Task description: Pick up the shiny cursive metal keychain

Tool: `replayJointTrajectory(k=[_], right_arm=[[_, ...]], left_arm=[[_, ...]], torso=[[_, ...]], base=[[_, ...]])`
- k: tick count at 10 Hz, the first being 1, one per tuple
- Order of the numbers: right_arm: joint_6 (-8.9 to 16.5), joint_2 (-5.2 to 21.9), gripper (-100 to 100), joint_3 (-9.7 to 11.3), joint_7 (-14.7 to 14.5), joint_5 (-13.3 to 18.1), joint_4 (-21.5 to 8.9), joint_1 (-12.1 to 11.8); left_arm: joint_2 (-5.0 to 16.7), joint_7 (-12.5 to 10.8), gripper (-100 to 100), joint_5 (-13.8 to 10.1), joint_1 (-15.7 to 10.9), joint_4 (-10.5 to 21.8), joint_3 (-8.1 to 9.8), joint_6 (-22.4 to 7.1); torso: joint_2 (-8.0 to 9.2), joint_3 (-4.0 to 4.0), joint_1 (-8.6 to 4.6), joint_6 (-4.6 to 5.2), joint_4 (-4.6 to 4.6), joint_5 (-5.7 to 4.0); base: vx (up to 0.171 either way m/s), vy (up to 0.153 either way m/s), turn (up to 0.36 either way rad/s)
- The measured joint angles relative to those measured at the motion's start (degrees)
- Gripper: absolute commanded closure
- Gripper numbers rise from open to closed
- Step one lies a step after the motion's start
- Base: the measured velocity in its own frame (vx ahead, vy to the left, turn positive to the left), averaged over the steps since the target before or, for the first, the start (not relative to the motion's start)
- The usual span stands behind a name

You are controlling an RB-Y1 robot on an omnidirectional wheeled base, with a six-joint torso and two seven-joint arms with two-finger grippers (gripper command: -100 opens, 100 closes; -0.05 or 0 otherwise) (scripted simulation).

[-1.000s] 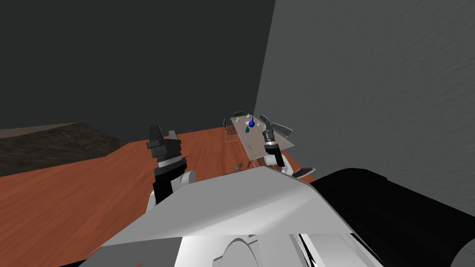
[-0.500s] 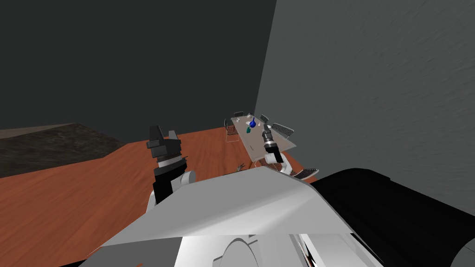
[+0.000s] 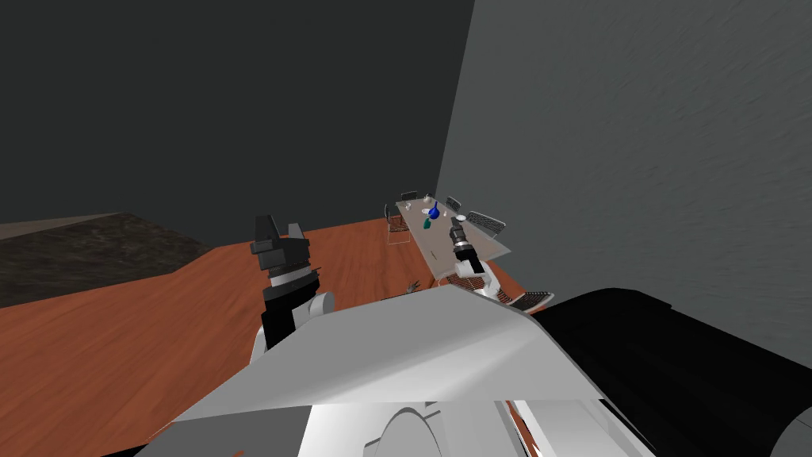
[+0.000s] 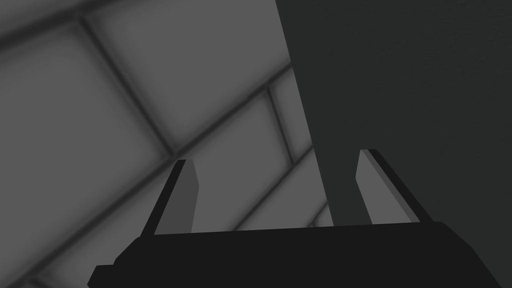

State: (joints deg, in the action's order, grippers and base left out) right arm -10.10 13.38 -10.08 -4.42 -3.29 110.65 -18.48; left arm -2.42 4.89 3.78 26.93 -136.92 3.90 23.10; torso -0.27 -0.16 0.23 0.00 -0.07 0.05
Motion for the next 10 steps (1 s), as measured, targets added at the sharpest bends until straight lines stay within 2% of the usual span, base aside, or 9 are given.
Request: replayJointTrajectory(k=[2, 3, 4, 6, 10], right_arm=[[2.38, 0.93, -100, -0.87, 0.57, -0.69, -4.36, 2.35], [4.05, 1.01, -100, -1.11, 0.75, -0.91, -4.82, 2.48], [4.73, 2.54, -100, -1.89, 1.66, -1.92, -7.63, 2.87], [7.68, 2.22, -100, -2.17, 1.88, -2.04, -7.88, 3.31], [12.86, 3.33, -100, -3.66, 3.28, -3.64, -14.64, 5.95]], left_arm=[[0.00, 0.00, 0, 0.00, 0.00, 0.00, 0.00, 0.00], [0.00, 0.00, 0, 0.00, 0.00, 0.00, 0.00, 0.00], [0.00, 0.00, 0, 0.00, 0.00, 0.00, 0.00, 0.00], [0.00, 0.00, 0, 0.00, 0.00, 0.00, 0.00, 0.00], [0.00, 0.00, 0, 0.00, 0.00, 0.00, 0.00, 0.00]], torso=[[-0.02, -0.01, -0.03, -0.01, 0.00, -0.01], [0.01, 0.00, -0.08, 0.00, 0.00, 0.00], [-0.02, -0.01, -0.08, 0.01, -0.01, -0.01], [0.11, 0.06, -0.14, -0.01, 0.02, -0.02], [0.01, 0.00, -0.08, -0.01, 0.00, -0.01]], base=[[0.064, 0.054, -0.008], [0.072, 0.056, -0.011], [0.058, 0.051, -0.013], [0.043, 0.026, 0.001], [0.054, 0.042, -0.006]])
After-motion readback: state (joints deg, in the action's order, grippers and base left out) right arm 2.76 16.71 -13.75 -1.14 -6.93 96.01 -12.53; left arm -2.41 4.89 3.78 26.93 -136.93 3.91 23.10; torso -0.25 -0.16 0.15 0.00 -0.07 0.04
